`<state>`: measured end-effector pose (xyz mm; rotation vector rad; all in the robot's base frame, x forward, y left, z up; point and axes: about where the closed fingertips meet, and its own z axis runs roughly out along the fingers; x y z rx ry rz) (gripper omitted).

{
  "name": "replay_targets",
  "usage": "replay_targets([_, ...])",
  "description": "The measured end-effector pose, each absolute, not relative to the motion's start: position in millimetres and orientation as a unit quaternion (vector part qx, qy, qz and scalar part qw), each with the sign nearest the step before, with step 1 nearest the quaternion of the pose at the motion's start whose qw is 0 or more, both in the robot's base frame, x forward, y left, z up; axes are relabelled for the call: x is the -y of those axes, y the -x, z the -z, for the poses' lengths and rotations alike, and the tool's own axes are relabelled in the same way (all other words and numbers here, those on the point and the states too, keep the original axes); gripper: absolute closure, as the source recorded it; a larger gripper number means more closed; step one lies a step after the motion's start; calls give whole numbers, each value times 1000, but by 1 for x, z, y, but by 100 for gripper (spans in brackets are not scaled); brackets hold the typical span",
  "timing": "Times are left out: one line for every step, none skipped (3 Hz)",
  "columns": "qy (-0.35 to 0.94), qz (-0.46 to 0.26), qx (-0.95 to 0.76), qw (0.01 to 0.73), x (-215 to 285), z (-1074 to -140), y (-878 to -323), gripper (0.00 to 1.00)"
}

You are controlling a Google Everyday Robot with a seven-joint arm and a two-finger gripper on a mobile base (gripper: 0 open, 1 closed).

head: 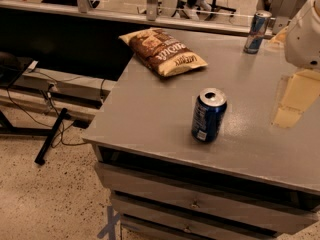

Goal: Move redbull can near pepsi can

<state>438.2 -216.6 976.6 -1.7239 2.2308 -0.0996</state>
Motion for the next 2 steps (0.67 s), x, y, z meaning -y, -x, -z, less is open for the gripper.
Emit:
replay_targets([603, 35, -781, 160, 217, -977, -438, 0])
replay_targets([601, -2, -775, 195, 224, -966, -488, 0])
